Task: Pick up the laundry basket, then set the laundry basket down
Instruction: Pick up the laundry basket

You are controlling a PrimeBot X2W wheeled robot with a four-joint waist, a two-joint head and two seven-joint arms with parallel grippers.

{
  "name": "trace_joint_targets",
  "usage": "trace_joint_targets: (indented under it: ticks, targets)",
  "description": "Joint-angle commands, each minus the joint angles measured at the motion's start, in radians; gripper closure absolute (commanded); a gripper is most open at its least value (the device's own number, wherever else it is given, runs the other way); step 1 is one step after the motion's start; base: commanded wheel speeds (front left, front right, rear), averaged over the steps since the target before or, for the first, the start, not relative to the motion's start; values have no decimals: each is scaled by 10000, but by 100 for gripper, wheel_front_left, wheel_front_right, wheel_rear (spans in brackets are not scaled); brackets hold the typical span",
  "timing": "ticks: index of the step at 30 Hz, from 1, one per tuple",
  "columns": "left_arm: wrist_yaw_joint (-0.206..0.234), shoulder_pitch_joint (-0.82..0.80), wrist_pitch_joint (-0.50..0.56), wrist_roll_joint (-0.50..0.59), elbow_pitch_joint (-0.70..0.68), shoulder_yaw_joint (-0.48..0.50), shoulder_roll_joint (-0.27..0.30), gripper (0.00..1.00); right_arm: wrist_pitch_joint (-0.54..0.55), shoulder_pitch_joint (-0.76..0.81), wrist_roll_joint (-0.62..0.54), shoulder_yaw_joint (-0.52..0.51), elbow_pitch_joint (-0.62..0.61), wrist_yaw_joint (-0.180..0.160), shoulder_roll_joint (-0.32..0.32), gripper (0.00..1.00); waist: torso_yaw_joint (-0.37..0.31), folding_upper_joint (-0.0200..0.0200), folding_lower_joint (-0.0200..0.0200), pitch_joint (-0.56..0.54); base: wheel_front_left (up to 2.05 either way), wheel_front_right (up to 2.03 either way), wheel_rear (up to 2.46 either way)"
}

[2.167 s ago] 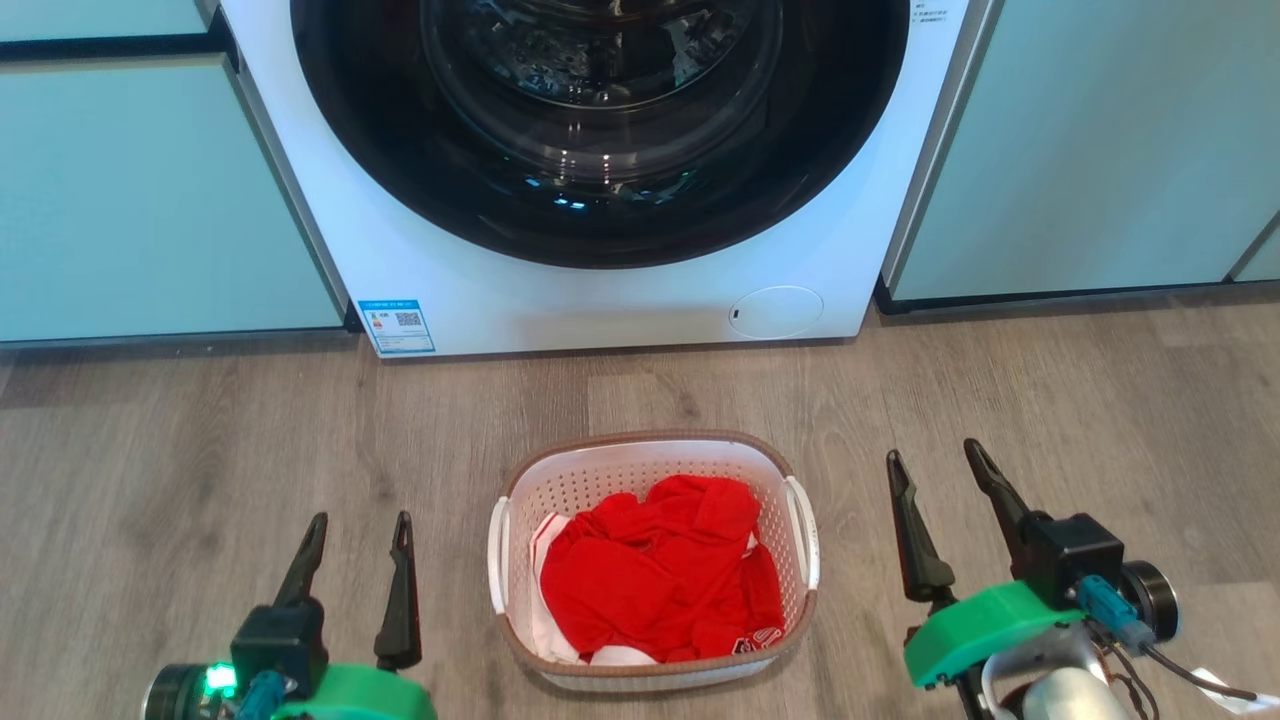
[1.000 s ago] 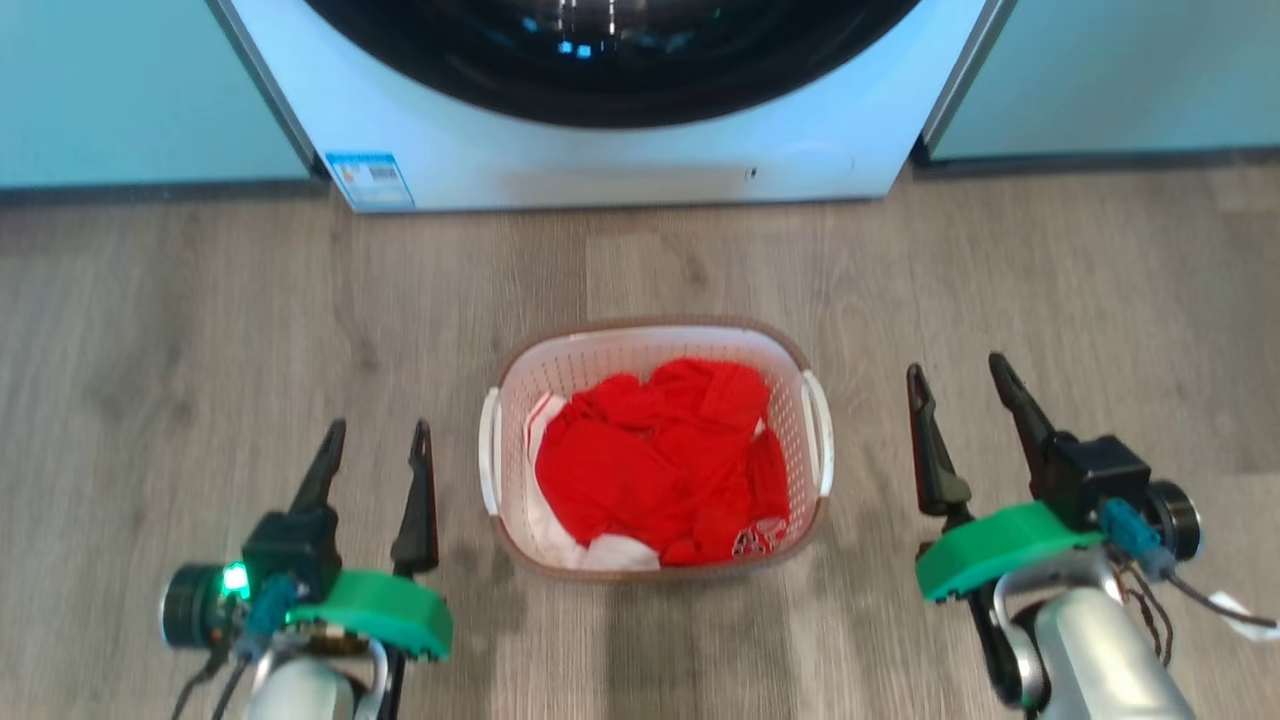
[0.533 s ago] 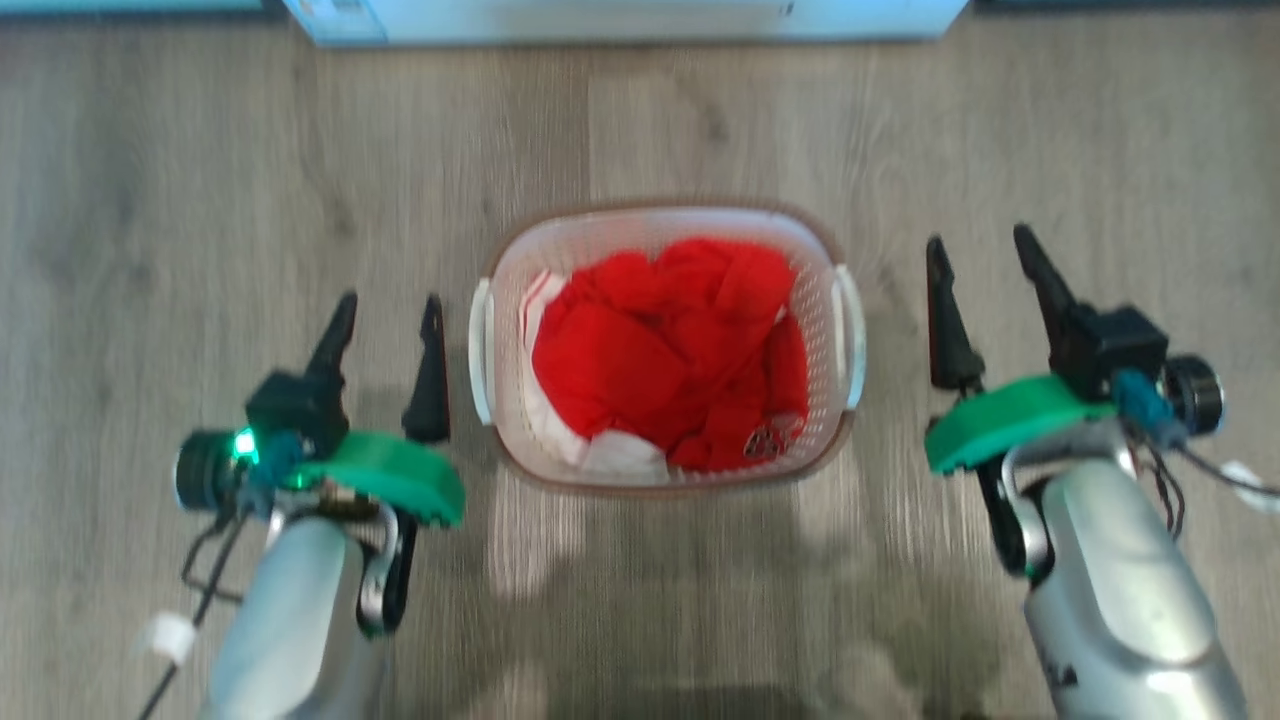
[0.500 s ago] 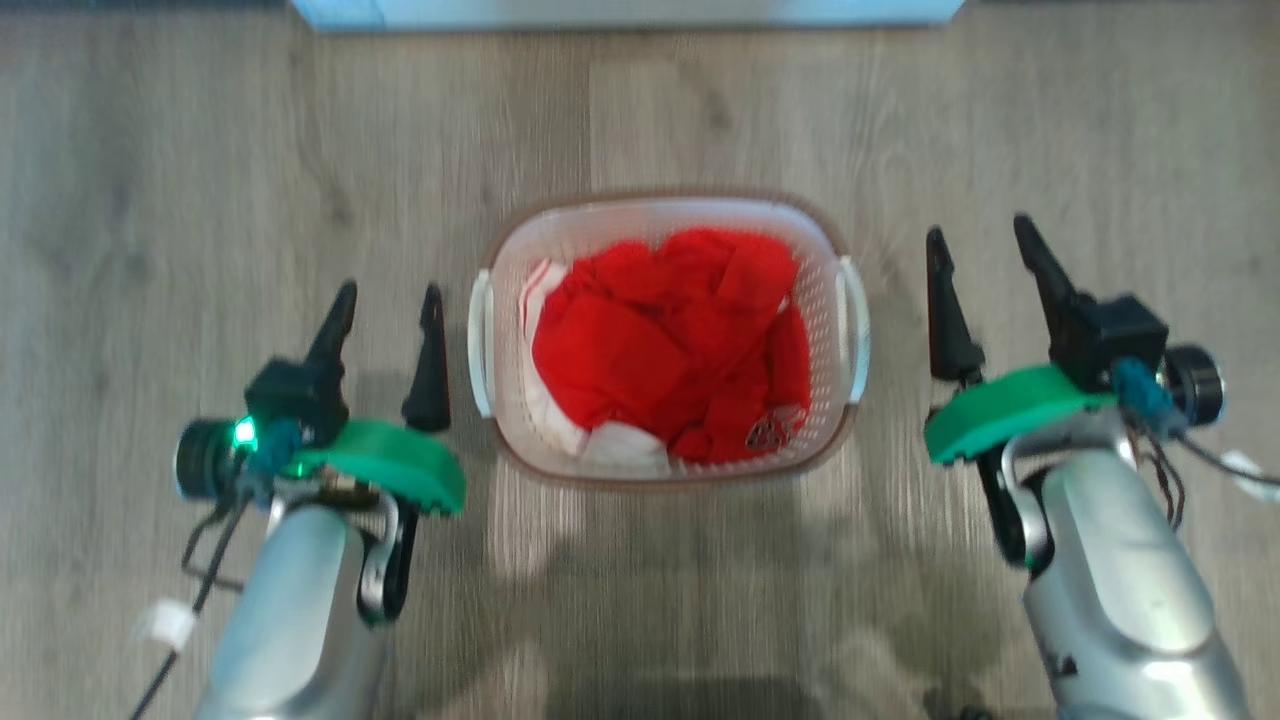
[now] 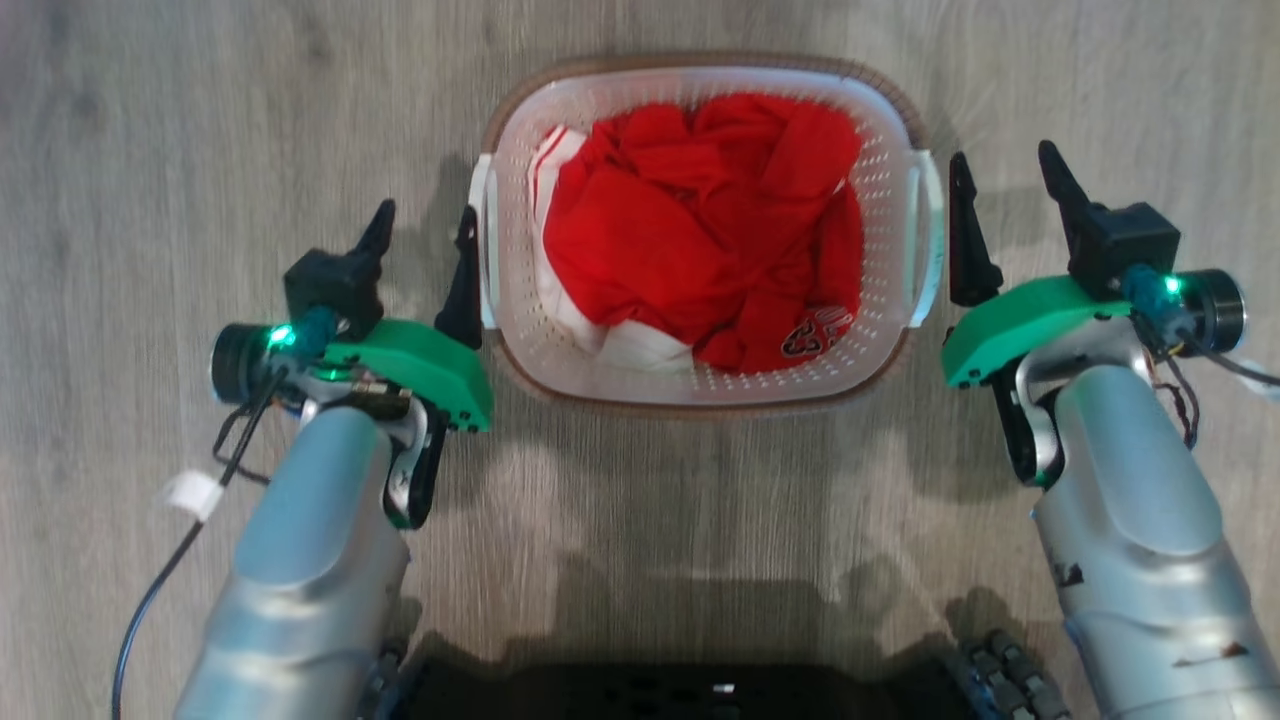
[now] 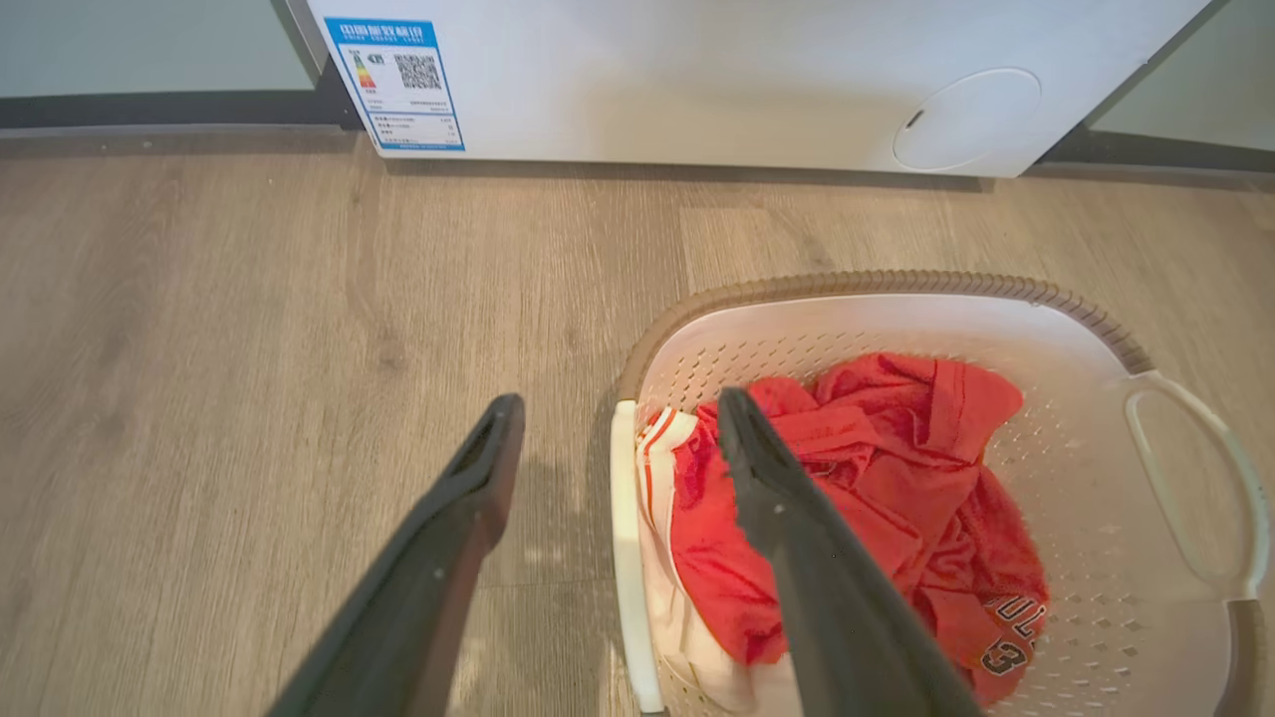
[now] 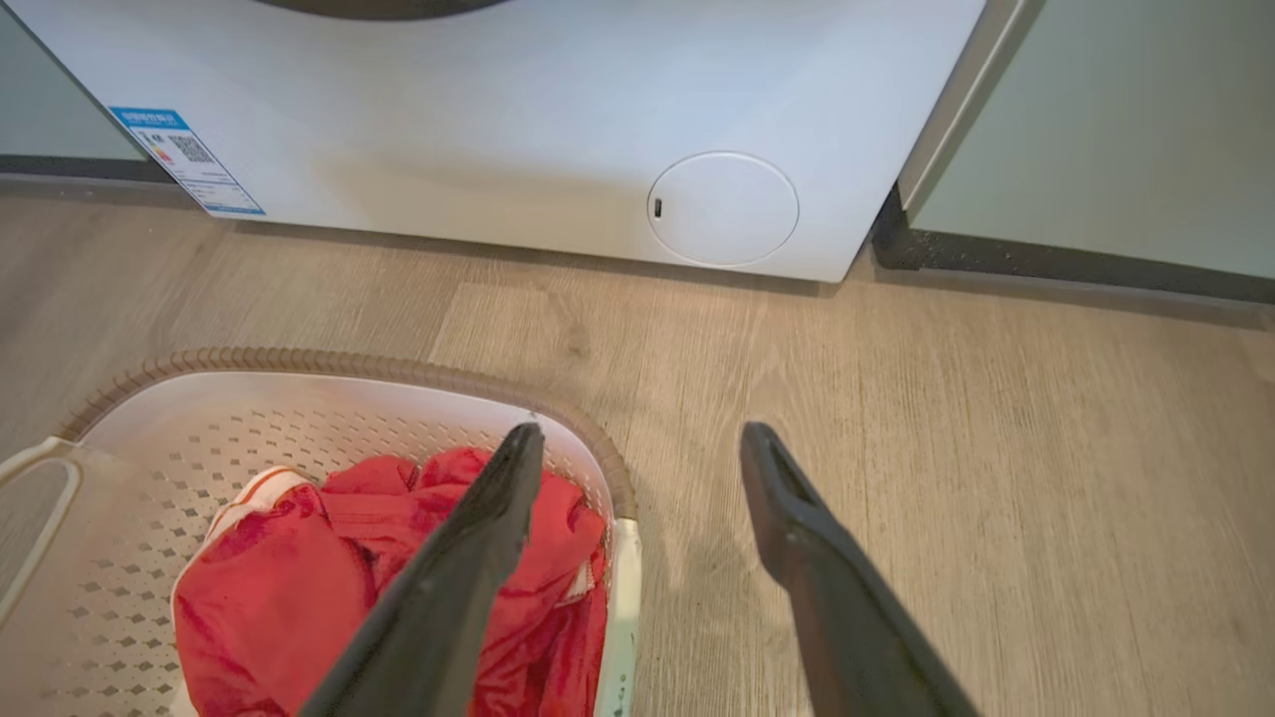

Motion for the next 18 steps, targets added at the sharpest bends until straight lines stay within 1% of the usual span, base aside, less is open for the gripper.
trace_joint_targets:
  ticks: [1,12,18]
  targets:
    - [-15,-140,-93,-70,17,166,179,0,-122,8,-91,157,-65,27,53,0,108,0,-2,403,0,0,0]
    - [-224,-1253,-93,-526,1387,-525,179,0,-122,-581,-219,-74,467,27,53,0,288,0,-2,1355,0,0,0]
    - [-207,-1763,-93,-899,2205,-988,179,0,-122,-750,-199,-69,769,27,53,0,401,0,-2,1662,0,0,0]
